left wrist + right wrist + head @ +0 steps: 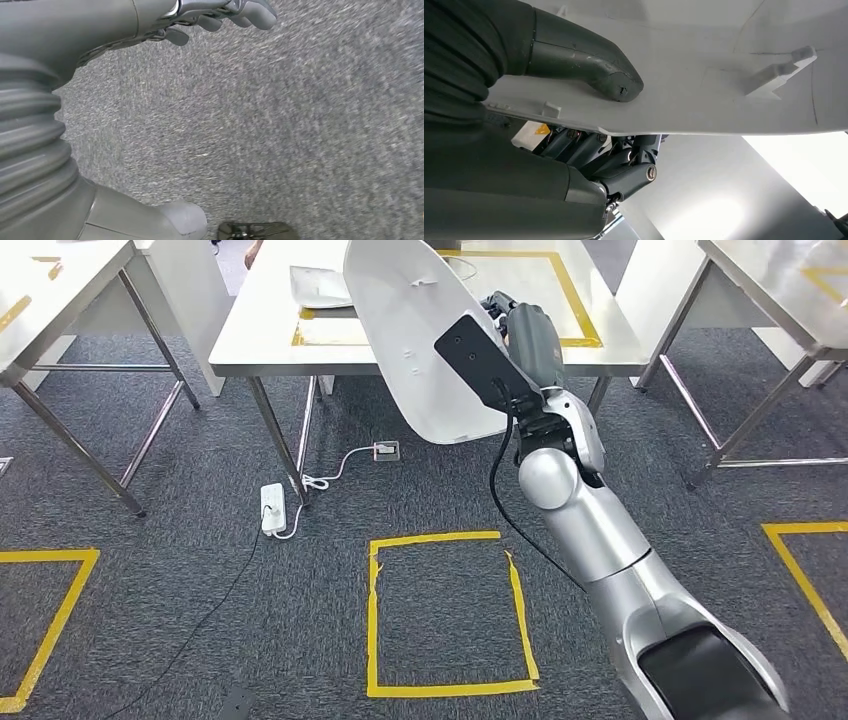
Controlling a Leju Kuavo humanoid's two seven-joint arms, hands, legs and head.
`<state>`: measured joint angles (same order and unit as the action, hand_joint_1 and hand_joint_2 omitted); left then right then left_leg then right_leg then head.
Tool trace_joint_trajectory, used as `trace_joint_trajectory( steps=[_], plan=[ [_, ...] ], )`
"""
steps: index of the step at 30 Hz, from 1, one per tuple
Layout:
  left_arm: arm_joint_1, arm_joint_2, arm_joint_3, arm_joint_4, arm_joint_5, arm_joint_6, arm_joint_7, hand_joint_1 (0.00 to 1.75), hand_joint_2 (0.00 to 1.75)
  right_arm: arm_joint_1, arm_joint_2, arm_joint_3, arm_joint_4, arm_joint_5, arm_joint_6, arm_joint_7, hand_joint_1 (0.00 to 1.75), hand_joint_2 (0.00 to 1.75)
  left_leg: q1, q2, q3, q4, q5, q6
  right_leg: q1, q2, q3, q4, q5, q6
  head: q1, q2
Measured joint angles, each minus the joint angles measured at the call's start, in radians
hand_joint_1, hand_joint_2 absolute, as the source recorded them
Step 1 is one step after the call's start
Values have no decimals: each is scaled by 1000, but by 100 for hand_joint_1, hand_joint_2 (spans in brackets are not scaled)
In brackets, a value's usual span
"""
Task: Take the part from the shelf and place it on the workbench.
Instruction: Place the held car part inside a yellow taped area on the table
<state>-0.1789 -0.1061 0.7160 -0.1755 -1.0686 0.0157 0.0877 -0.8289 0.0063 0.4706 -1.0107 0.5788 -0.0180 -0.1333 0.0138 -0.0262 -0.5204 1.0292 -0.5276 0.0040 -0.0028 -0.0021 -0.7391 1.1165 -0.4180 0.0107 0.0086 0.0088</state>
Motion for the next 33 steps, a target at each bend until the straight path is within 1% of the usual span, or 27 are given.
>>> trace_joint_trajectory(
  steps=[1, 2, 4, 5, 6, 7, 8, 9, 10, 11, 12, 13, 14, 16, 17, 18, 19, 21, 23, 24, 26, 27, 28, 29, 30, 32, 33],
  plan=[
    [0, 0, 0, 0, 0, -1, 1, 0, 175, 0, -1, 1, 5, -1, 1, 0, 175, 175, -1, -1, 11, -1, -12, -5, 3, 0, 15, -55, 38, -4, 0, 0],
    [-1, 0, 0, 0, -1, -3, 3, 0, 175, 1, -2, 2, 11, -2, 2, 0, 175, 175, -1, -2, 19, -5, -23, -11, 6, 1, 26, -88, 60, -8, 0, 0],
    [-1, -1, 0, 0, -2, -5, 6, 0, 175, 0, -3, 4, 19, -6, 4, 0, 175, 175, -1, -4, 34, -1, -25, -25, 10, 2, 45, -101, 48, -20, -2, 0],
    [0, 0, 0, 0, -2, -5, 8, 0, 175, -2, -3, 4, 21, -8, 4, -1, 175, 175, 0, -2, 33, 14, -20, -31, 9, 2, 58, -104, 43, -28, -3, 0],
    [0, -1, 0, 0, -2, -5, 8, 0, 175, -6, -3, 4, 23, -9, 4, -3, 175, 175, 0, 2, 20, 51, -6, -36, 7, 3, 72, -107, 34, -36, -4, 0],
    [-1, -1, 0, 0, -2, -5, 9, 0, 175, -9, -2, 4, 27, -11, 5, -7, 175, 175, 1, 6, -8, 100, 3, -40, 6, 2, 88, -109, 24, -43, -6, 0],
    [-1, -2, 0, 0, -2, -5, 9, 0, 175, -11, 0, 4, 33, -12, 7, -10, 175, 175, 2, 11, -50, 160, 4, -43, 5, 2, 102, -110, 12, -48, -8, 0],
    [1, -2, 0, 1, -2, -5, 9, 0, 175, -12, 0, 4, 40, -13, 9, -14, 175, 175, 2, 14, -96, 218, -9, -46, 5, 2, 118, -110, -2, -52, -11, 0],
    [3, -2, 0, 1, -3, -5, 9, 0, 175, -12, 1, 4, 49, -14, 11, -17, 175, 175, 2, 15, -139, 257, -41, -49, 5, 3, 132, -110, -15, -52, -13, 0],
    [5, -1, 0, 1, -3, -5, 10, 0, 175, -11, 1, 5, 57, -15, 12, -19, 175, 175, 2, 15, -175, 276, -80, -50, 4, 4, 149, -110, -29, -52, -14, 0],
    [8, 0, 0, 1, -4, -5, 10, 0, 175, -11, 1, 5, 64, -15, 12, -21, 175, 175, 2, 16, -199, 270, -110, -50, 4, 4, 167, -110, -45, -51, -15, 0],
    [10, 1, 0, 1, -6, -5, 10, 0, 175, -11, 1, 5, 70, -16, 12, -23, 175, 175, 2, 18, -211, 240, -116, -49, 3, 4, 188, -109, -61, -49, -15, 0],
    [11, 2, 0, 1, -8, -5, 11, 0, 175, -11, 2, 5, 76, -16, 12, -25, 175, 175, 2, 20, -213, 190, -87, -47, 2, 4, 210, -109, -79, -46, -16, 0],
    [15, 3, 0, 2, -11, -5, 11, 0, 175, -12, 3, 6, 89, -16, 12, -28, 175, 175, 2, 30, -207, 68, 62, -43, 2, 3, 245, -106, -114, -37, -18, 0],
    [17, 2, 0, 2, -12, -5, 11, 0, 175, -13, 4, 6, 94, -16, 12, -30, 175, 175, 1, 34, -202, 26, 126, -39, 5, 3, 255, -105, -131, -32, -20, 0],
    [19, 2, 0, 2, -12, -6, 12, 0, 175, -13, 4, 7, 97, -16, 12, -30, 175, 175, 1, 36, -198, 2, 167, -34, 7, 4, 265, -103, -143, -25, -21, 0],
    [18, 1, 0, 2, -12, -6, 12, 0, 175, -15, 5, 8, 99, -16, 12, -31, 175, 175, 1, 35, -192, -4, 172, -27, 9, 5, 272, -96, -147, -19, -21, 0],
    [15, -2, 0, 1, -13, -7, 12, 0, 175, -21, 5, 8, 100, -17, 11, -32, 175, 175, 4, 29, -170, -2, 153, -11, 8, 4, 260, -47, -131, -8, -17, 0],
    [13, -3, 0, 1, -14, -7, 12, 0, 175, -26, 5, 8, 102, -17, 11, -33, 175, 175, 5, 24, -143, -3, 132, 1, 5, 4, 194, 58, -116, 1, -13, 0],
    [13, -3, 0, 1, -15, -7, 12, 0, 175, -26, 5, 9, 105, -18, 11, -34, 175, 175, 5, 22, -128, -4, 119, 4, 4, 4, 150, 114, -129, 5, -11, 0],
    [13, -3, 0, 1, -19, -8, 14, 0, 175, -23, 4, 9, 114, -20, 11, -36, 175, 175, 5, 16, -96, -7, 91, 6, 3, 4, 67, 183, -204, 9, -8, 0],
    [14, -3, 0, 1, -21, -9, 16, 0, 175, -22, 4, 9, 120, -21, 11, -37, 175, 175, 5, 13, -77, -7, 75, 5, 3, 4, 37, 184, -243, 8, -6, 0],
    [14, -4, 0, 1, -23, -10, 19, 0, 175, -21, 3, 9, 127, -22, 11, -39, 175, 175, 4, 9, -56, -7, 58, 4, 3, 4, 19, 160, -260, 5, -4, 0],
    [15, -4, 0, 1, -26, -10, 22, 0, 175, -20, 2, 9, 134, -24, 10, -43, 175, 175, 4, 7, -34, -8, 41, 2, 4, 4, 10, 116, -240, 1, -2, 0],
    [16, -6, 0, 1, -29, -10, 26, 0, 175, -19, 1, 10, 142, -24, 8, -47, 175, 175, 3, 5, -16, -9, 23, 0, 5, 4, 7, 57, -175, -5, -1, 0],
    [15, -8, 0, 3, -34, -10, 32, 0, 175, -15, -2, 13, 162, -27, 5, -56, 175, 175, 0, 3, 15, -7, -12, -7, 12, 3, 3, -63, 2, -15, -1, 0],
    [14, -8, -1, 3, -35, -10, 33, 0, 175, -12, -2, 14, 169, -29, 4, -59, 175, 175, -2, 1, 29, -7, -27, -12, 14, 4, 5, -98, 63, -18, -2, 0]
  ],
)
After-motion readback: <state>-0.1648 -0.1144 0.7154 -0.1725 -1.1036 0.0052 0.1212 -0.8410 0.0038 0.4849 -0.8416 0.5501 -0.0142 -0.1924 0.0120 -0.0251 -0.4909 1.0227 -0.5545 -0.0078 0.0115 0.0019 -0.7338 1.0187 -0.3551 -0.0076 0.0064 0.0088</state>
